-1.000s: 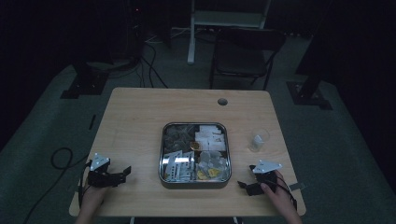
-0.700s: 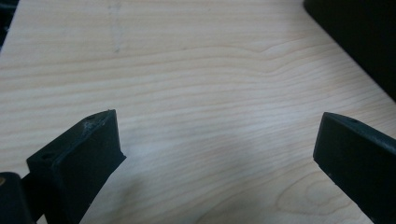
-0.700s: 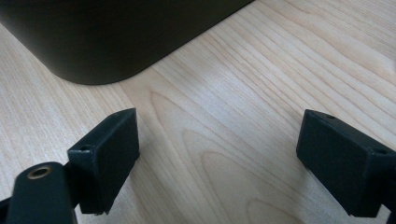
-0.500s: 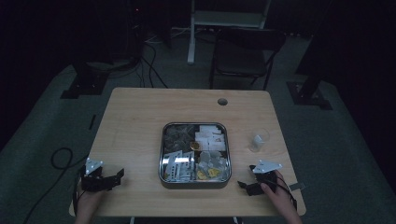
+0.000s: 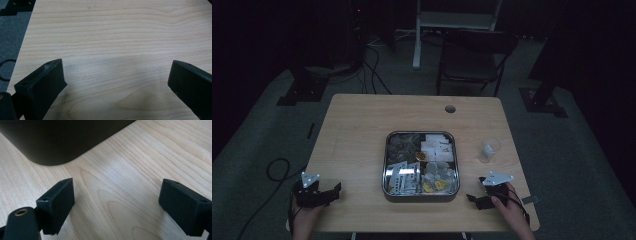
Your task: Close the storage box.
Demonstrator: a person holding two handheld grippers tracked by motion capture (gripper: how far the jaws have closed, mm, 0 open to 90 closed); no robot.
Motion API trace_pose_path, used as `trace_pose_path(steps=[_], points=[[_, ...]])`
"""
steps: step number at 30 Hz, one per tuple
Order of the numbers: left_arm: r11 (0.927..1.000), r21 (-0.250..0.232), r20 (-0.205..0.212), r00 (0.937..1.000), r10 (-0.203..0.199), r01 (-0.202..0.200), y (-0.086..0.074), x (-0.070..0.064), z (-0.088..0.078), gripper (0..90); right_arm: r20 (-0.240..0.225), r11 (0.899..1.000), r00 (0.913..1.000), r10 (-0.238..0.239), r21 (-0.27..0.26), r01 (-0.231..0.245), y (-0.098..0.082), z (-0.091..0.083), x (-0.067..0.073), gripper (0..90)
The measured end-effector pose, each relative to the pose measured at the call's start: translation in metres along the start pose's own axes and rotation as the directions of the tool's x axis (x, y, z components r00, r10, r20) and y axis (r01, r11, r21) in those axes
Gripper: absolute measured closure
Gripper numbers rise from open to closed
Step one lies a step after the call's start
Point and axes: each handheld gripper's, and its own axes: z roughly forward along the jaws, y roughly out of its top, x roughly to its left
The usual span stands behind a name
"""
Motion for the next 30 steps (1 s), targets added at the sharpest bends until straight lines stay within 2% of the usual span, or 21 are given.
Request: trace_pose_path(steps=[2,3,9,15,20,30], points=[[1.0000,0.000,0.000,1.0000,0.000,0.000,0.000,0.000,0.000,1.7,0.000,1.000,1.0000,0.000,0.000,0.000,0.000,0.000,0.000,12.8],[0.9999,0.001,-0.010,0.9998,-0.016,0.016,-0.001,0.001,0.000,1.6,0.000,1.000,1.0000,0.000,0.000,0.000,0.000,0.000,0.000,12.8],[0.9996,0.027,-0.018,0.9998,-0.004,0.004,0.000,-0.001,0.003,1.6,0.000,1.000,1.0000,0.000,0.000,0.000,0.000,0.000,0.000,12.8],[0.9983,0.056,-0.039,0.9992,-0.013,0.015,0.000,-0.001,0.005,1.6,0.000,1.000,1.0000,0.000,0.000,0.000,0.000,0.000,0.000,12.7],[0.9974,0.072,-0.065,0.9978,0.011,-0.007,0.003,-0.004,0.009,1.6,0.000,1.000,1.0000,0.000,0.000,0.000,0.000,0.000,0.000,12.7],[0.9968,0.067,-0.118,0.9924,-0.036,0.044,0.007,-0.006,0.014,1.6,0.000,1.000,1.0000,0.000,0.000,0.000,0.000,0.000,0.000,12.7]])
